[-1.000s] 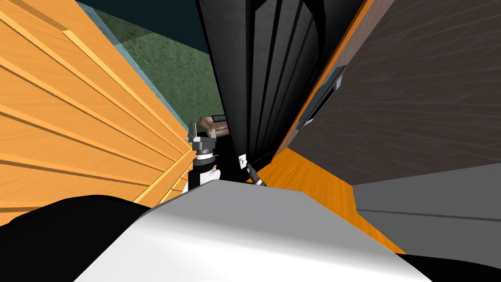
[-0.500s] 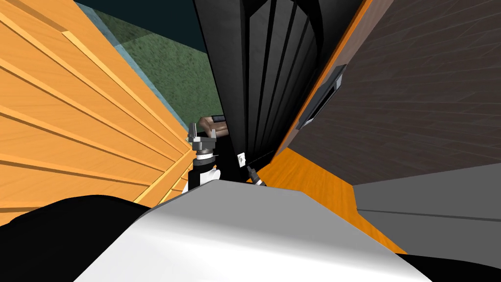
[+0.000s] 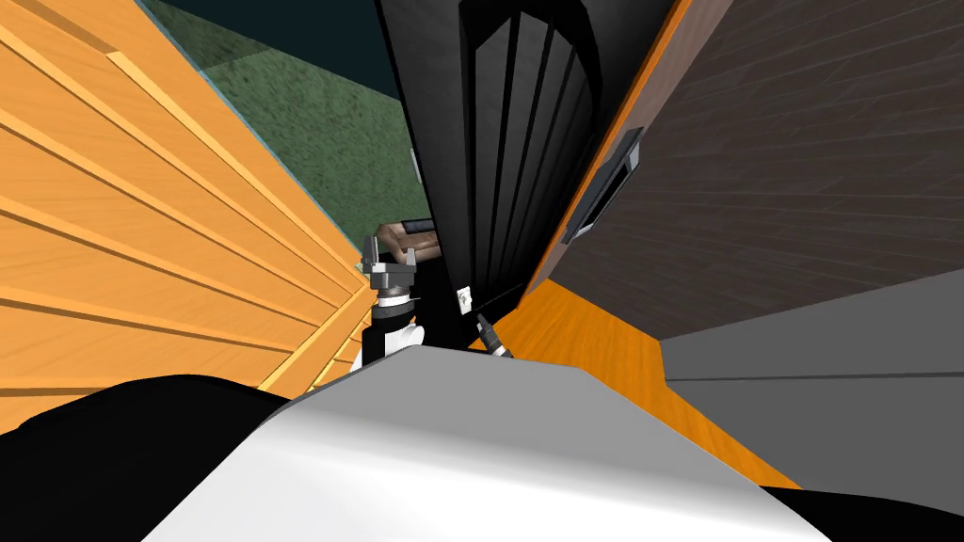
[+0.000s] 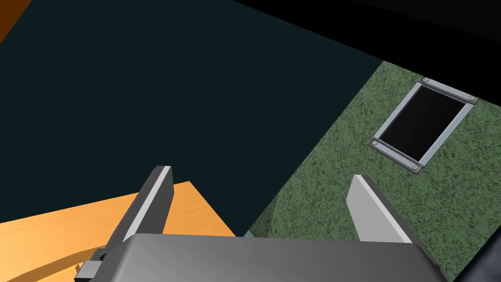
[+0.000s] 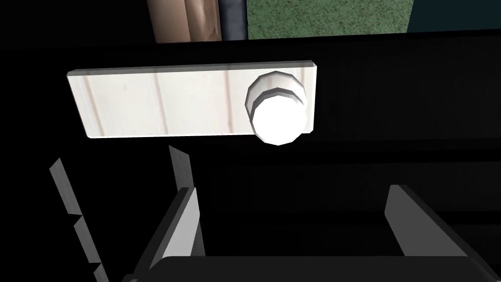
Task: Push the door open
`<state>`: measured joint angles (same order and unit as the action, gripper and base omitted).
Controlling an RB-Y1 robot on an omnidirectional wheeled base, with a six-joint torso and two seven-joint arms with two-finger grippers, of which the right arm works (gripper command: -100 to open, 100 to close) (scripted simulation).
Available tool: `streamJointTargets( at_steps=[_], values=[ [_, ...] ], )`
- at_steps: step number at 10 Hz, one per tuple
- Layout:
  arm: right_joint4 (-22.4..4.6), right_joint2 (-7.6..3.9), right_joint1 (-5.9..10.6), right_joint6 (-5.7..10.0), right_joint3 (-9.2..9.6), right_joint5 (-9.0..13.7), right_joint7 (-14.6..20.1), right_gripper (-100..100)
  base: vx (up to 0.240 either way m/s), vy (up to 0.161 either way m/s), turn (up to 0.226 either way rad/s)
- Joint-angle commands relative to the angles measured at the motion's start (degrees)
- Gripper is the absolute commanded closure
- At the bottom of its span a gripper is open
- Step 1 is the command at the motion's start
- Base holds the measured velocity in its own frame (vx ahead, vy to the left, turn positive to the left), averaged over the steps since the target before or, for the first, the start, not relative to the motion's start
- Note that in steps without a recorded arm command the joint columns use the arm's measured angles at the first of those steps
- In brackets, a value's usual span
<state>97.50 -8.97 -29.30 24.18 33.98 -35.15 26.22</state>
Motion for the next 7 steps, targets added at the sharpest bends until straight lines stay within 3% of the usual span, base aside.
streamJointTargets(
  at_steps=[1,7],
  values=[
    [0.0,0.0,0.0,0.0,0.0,0.0,0.0,-100,-0.09,-0.003,-0.015],
    [-1.8,1.89,2.49,-1.52,-0.62,0.8,-0.7,-100,0.151,0.108,0.034]
  ],
)
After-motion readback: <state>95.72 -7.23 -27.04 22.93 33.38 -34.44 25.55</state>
